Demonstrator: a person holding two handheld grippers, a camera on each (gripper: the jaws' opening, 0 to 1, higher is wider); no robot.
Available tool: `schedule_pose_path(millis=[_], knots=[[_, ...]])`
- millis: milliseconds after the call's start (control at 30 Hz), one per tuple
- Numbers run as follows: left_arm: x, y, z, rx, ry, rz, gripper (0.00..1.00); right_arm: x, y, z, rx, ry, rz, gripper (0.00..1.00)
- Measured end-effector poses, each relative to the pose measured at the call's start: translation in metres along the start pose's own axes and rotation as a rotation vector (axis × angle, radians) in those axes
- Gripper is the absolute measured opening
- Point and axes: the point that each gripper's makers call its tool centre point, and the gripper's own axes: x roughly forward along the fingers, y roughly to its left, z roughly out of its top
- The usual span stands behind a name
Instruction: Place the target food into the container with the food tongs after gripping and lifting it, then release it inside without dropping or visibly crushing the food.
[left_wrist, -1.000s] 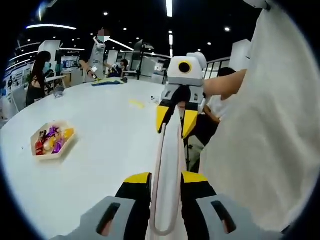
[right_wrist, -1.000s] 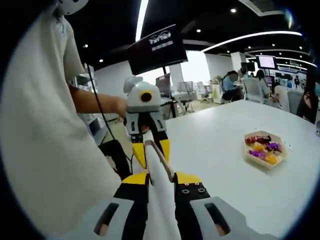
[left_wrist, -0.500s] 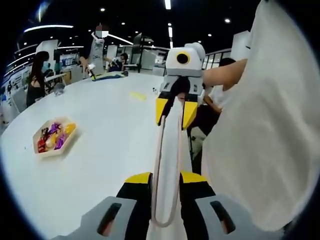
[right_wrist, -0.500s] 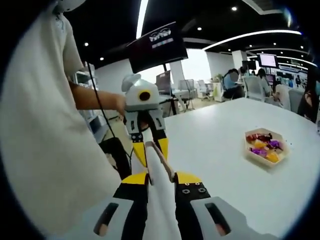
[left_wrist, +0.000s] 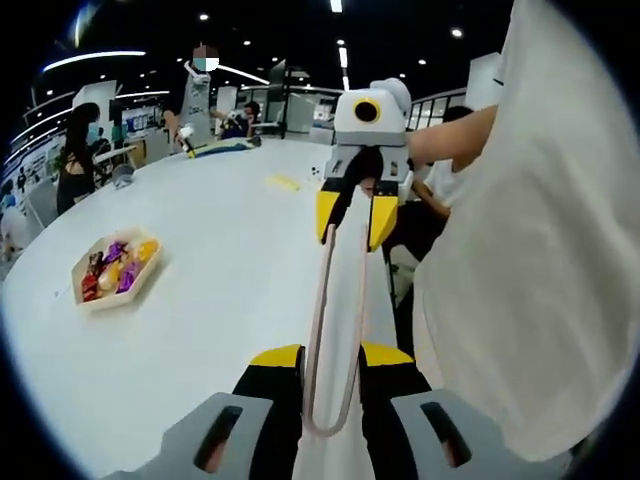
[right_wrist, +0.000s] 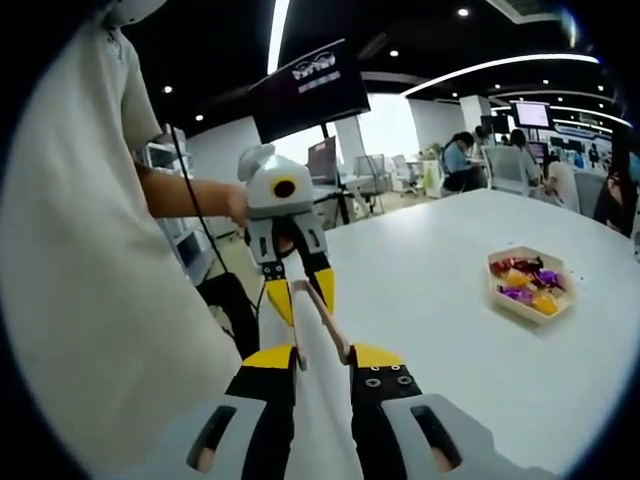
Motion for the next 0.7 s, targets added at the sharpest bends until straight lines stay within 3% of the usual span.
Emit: schedule_pose_path(millis=[467, 700], knots=[[0.013, 0.004, -0.015, 0.004, 0.034, 0.022, 0.19, 0.001, -0.004, -0.021, 0.018, 0.026, -0.019, 0.20], [0.029, 0.011, -0.026, 0.015, 0.081, 0.040, 0.19, 0.003, -0.013, -0.040, 0.026, 0.063, -0.032, 0.21]])
